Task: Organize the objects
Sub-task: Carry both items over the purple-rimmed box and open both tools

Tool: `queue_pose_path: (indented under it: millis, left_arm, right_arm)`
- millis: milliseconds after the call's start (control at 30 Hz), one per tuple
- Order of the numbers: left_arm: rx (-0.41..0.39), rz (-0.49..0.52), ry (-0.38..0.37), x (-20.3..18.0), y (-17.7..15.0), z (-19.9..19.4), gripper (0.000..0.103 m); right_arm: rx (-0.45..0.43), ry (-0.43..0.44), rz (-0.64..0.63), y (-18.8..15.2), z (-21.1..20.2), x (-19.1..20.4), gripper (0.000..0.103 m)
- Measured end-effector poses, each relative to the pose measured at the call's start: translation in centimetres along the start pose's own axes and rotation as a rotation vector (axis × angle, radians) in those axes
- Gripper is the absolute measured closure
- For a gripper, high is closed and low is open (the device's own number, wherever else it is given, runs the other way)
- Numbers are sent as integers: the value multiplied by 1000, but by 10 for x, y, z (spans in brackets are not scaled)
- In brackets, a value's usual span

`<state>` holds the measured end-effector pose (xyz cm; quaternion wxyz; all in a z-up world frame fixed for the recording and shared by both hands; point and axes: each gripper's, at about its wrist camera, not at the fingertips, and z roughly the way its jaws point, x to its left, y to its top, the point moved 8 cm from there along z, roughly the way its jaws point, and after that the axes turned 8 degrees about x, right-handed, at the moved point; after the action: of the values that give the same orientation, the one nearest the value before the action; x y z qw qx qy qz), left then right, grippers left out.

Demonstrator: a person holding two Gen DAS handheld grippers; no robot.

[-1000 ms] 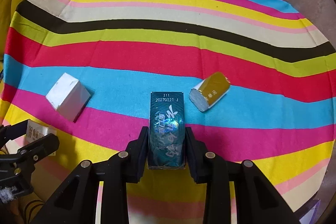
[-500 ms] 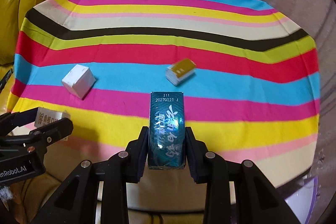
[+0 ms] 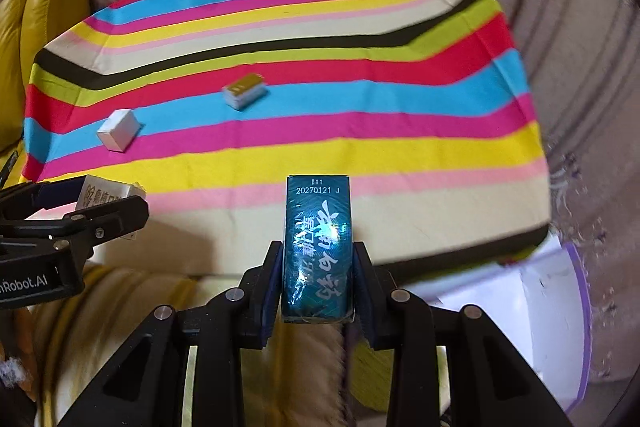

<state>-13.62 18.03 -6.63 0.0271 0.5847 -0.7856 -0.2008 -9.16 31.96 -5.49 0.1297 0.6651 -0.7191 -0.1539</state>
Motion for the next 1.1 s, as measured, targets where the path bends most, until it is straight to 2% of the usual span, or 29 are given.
queue_pose_path:
  millis: [467,733,1100]
  left_arm:
    - [108,231,-77,-126,-18,24,19]
    - [160,337,-118,-194,-23,45,19]
    - [238,387,-199,-244,-23,72,19]
  right_arm:
    - [6,-60,225,-68,-28,-113,69]
    - [-6,-86,354,-90,-33,-175,69]
    - [8,-114,457,-112,-29,-216,68]
